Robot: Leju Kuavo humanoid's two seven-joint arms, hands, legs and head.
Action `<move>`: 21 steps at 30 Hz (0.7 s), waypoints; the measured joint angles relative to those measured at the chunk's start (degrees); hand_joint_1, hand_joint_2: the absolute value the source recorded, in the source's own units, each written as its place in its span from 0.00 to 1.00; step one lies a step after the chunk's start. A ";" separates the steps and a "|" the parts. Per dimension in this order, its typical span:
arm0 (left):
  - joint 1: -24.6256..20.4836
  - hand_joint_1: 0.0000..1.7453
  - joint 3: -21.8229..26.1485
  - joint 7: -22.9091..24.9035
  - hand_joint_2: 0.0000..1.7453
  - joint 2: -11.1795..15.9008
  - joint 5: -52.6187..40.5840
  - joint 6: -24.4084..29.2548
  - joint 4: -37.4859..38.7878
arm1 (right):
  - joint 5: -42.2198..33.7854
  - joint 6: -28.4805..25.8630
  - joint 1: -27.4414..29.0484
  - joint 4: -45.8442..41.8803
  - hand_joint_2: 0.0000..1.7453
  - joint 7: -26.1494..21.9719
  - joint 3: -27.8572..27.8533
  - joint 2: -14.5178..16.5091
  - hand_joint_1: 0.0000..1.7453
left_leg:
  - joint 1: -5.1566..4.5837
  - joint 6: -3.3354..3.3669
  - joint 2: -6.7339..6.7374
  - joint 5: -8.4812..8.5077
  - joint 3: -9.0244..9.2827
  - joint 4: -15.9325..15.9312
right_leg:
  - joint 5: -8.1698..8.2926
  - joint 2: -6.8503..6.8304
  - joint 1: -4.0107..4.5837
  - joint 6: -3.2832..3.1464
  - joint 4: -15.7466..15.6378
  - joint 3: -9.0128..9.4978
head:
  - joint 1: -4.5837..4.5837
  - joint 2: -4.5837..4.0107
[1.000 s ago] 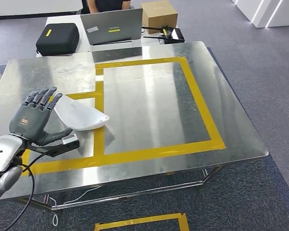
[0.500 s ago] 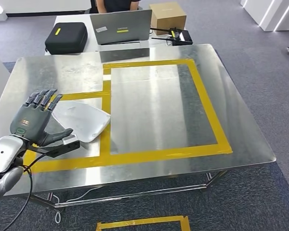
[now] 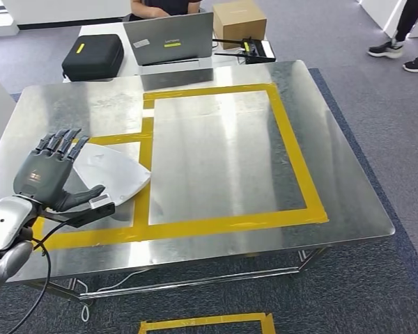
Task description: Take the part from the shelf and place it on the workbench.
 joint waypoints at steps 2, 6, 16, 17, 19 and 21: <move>0.01 0.00 0.05 0.09 0.00 -0.01 -0.13 0.02 0.00 | -0.19 -0.01 -0.01 0.00 0.00 0.01 -0.01 0.00 0.00 | 0.09 -0.63 0.00 0.00 0.00 -0.04 | -0.01 -0.01 0.06 -0.11 0.03 0.00 | 0.00 0.00; 0.03 0.00 0.28 0.28 0.00 0.01 -0.50 0.07 0.00 | -1.09 -0.02 -0.03 0.00 0.00 0.14 -0.07 0.00 0.00 | 0.08 -0.96 0.00 -0.01 -0.02 -0.05 | 0.02 -0.03 0.03 -0.18 0.03 0.05 | 0.03 0.00; 0.10 0.00 0.68 0.43 0.00 0.01 -0.90 0.07 0.00 | -0.88 0.04 -0.03 0.00 0.00 0.55 -0.05 0.00 0.00 | -0.17 -0.89 0.00 -0.05 -0.06 0.10 | 0.07 -0.06 -0.20 -0.10 -0.05 0.14 | 0.02 0.00; 0.10 0.00 0.71 0.44 0.00 0.01 -0.91 0.07 0.00 | -0.84 0.03 -0.03 0.00 0.00 0.55 -0.05 0.00 0.00 | -0.18 -0.88 0.00 -0.06 -0.06 0.11 | 0.07 -0.06 -0.21 -0.09 -0.05 0.14 | 0.02 0.00; 0.10 0.00 0.72 0.48 0.00 0.01 -0.93 0.07 0.00 | -0.74 0.02 -0.03 0.00 0.00 0.55 -0.05 0.00 0.00 | -0.18 -0.87 0.00 -0.07 -0.06 0.12 | 0.07 -0.06 -0.21 -0.09 -0.05 0.14 | 0.03 0.00; 0.09 0.00 0.71 0.50 0.00 0.01 -0.97 0.07 0.00 | -0.63 0.01 -0.04 0.00 0.00 0.54 -0.05 0.00 0.00 | -0.18 -0.87 0.00 -0.07 -0.06 0.12 | 0.08 -0.06 -0.21 -0.09 -0.05 0.14 | 0.02 0.00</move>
